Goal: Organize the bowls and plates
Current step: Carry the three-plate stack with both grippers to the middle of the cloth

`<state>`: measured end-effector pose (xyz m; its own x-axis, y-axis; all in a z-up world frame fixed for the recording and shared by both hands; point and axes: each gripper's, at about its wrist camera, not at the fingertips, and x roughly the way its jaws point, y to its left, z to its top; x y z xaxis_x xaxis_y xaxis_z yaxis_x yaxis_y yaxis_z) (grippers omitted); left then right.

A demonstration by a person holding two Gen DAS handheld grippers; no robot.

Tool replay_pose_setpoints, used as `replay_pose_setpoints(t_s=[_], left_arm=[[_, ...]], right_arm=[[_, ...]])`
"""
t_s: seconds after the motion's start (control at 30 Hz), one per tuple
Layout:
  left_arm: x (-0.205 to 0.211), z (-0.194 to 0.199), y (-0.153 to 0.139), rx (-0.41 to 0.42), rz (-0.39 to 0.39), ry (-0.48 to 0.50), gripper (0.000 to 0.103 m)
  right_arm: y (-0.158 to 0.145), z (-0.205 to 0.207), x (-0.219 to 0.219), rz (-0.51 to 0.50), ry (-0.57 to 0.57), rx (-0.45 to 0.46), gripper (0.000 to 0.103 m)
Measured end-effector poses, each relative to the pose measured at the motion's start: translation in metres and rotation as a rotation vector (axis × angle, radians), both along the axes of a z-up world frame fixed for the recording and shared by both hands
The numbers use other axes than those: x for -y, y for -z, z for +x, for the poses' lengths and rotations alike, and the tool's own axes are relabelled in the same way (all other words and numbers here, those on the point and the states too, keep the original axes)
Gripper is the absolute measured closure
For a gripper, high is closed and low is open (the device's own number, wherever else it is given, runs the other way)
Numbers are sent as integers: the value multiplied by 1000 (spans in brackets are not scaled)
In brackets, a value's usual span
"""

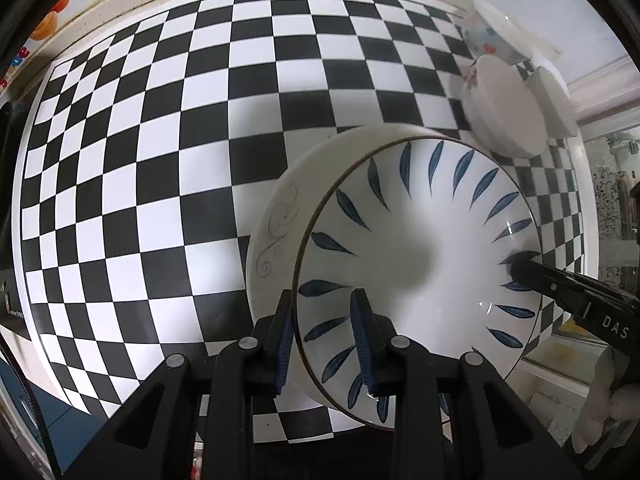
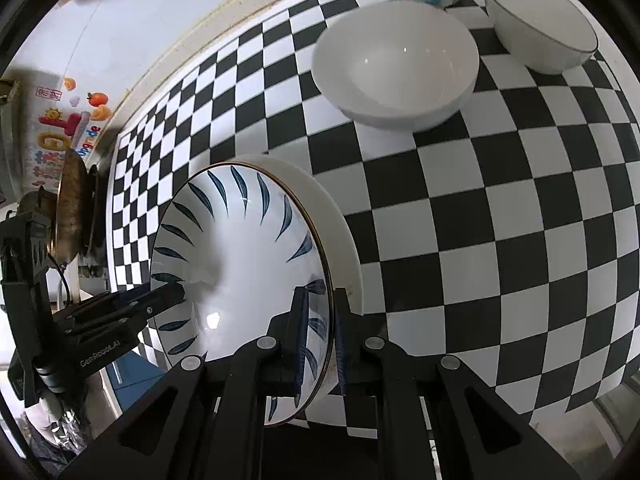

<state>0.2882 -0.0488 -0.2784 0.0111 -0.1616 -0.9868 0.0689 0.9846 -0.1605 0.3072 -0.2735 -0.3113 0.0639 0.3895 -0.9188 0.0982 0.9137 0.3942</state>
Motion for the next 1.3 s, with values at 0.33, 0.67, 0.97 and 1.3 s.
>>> replay_pose_setpoints(t_s=[0.33, 0.67, 0.97, 1.3], left_arm=[[3, 2, 14, -18, 27, -13, 78], [6, 2, 23, -35, 32, -21, 78], [8, 2, 24, -25, 37, -12, 78], [5, 2, 22, -31, 39, -39, 77]], right_arm=[[10, 7, -9, -7, -20, -6, 89], [15, 13, -13, -20, -40, -14, 89], [17, 12, -14, -30, -46, -16, 89], [18, 15, -22, -55, -48, -31, 87]])
